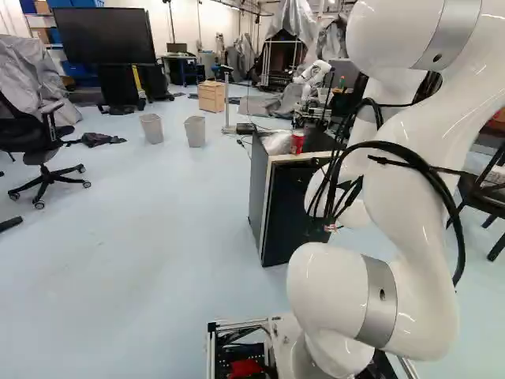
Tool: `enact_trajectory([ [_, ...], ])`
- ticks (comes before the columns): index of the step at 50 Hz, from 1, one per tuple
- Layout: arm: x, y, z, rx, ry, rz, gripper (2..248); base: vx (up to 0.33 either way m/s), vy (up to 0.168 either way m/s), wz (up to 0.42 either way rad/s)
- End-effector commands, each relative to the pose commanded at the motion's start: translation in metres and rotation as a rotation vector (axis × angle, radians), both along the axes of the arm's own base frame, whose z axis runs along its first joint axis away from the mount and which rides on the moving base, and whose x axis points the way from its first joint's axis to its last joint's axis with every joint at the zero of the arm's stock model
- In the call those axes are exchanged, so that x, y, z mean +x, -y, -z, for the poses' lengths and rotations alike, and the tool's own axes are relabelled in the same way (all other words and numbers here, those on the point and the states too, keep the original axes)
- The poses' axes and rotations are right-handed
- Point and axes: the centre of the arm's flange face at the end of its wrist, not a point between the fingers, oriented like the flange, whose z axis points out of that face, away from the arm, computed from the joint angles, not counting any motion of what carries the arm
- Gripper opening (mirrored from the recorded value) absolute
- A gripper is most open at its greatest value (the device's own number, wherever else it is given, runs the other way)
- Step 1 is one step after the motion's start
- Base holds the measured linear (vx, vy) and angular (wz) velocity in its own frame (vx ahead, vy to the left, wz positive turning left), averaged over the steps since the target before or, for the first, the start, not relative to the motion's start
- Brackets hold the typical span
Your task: Grab a drink from the fridge
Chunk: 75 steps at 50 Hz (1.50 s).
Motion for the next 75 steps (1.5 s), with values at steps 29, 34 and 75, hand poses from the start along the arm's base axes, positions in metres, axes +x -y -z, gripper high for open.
enact_trajectory([
  [29,0.016,-0.002,0.002,-0.004,0.008,-0.024,247,0.000,0.000,0.000],
  [34,0.019,-0.002,0.002,-0.005,0.010,-0.026,247,0.000,0.000,0.000],
  [75,0.036,0.001,0.004,-0.010,0.021,-0.040,247,0.000,0.000,0.000],
])
